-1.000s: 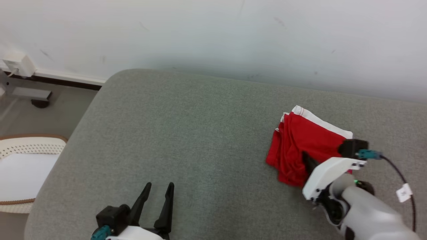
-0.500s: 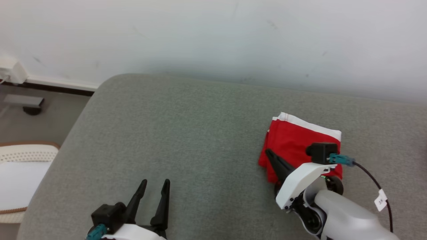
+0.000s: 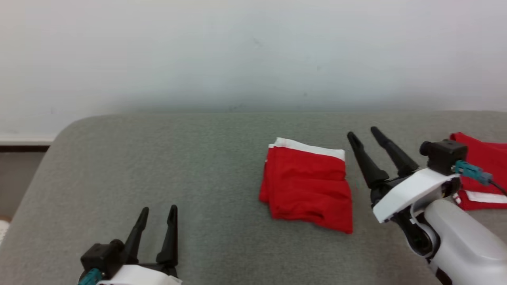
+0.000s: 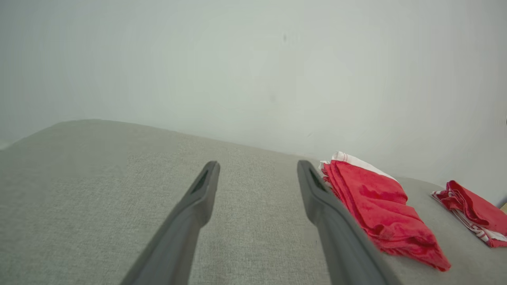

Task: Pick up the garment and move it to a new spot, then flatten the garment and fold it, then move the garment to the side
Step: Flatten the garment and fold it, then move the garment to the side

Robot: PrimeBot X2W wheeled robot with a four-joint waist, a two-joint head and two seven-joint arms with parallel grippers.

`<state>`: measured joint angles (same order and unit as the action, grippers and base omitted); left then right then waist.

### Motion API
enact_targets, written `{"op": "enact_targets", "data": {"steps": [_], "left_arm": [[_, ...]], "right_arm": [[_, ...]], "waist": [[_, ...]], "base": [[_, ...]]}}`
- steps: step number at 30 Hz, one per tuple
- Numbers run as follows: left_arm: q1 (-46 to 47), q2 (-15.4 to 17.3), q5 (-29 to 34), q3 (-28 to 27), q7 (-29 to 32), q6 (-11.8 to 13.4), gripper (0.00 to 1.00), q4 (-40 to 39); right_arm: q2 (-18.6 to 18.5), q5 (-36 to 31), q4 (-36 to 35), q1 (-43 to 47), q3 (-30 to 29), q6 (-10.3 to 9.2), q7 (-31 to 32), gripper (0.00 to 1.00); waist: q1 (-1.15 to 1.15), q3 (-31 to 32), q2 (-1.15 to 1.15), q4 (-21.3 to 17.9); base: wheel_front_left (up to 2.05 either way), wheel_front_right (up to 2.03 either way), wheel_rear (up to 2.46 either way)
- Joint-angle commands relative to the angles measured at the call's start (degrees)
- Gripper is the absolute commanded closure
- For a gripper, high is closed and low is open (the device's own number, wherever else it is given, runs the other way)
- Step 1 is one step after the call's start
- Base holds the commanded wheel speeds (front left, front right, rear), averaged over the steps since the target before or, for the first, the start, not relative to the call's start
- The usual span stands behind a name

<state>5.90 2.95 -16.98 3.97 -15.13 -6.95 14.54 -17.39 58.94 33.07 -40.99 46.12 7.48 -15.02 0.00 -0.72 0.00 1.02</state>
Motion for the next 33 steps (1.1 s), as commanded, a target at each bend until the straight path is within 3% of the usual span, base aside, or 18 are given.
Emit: {"op": "enact_targets", "data": {"steps": [1,8,16,20,33], "left_arm": [[-0.43,0.34,1.0,-0.29,0.05,0.18,0.0,-0.33],[-0.89,0.38,1.99,-3.0,0.05,0.21,0.0,-2.28],[-1.22,0.27,3.27,-4.97,0.04,0.06,0.0,-2.98],[-2.08,0.22,3.95,-5.69,0.05,0.08,0.0,-2.41],[-2.72,0.07,4.11,-5.28,0.05,0.66,0.0,-3.01]], "right_arm": [[-0.6,-1.62,-0.92,1.53,-1.12,0.0,-0.13,0.0],[-0.92,-15.28,-9.44,11.46,-14.99,0.0,-0.14,0.0],[2.86,-30.49,-17.4,24.43,-30.21,0.0,-0.15,0.0],[6.12,-34.51,-19.7,29.53,-35.2,0.0,-0.15,0.0],[10.33,-36.6,-21.84,33.94,-37.72,0.0,-0.14,0.0]], "waist": [[0.0,0.42,0.0,-2.02],[0.0,1.09,0.0,-5.56],[0.0,1.47,0.0,-7.34],[0.0,1.46,0.0,-7.44],[0.0,0.32,0.0,-6.82]], "base": [[0.0,0.0,0.0],[0.0,0.0,0.0],[0.0,0.0,0.0],[0.0,0.0,0.0],[0.0,0.0,0.0]]}}
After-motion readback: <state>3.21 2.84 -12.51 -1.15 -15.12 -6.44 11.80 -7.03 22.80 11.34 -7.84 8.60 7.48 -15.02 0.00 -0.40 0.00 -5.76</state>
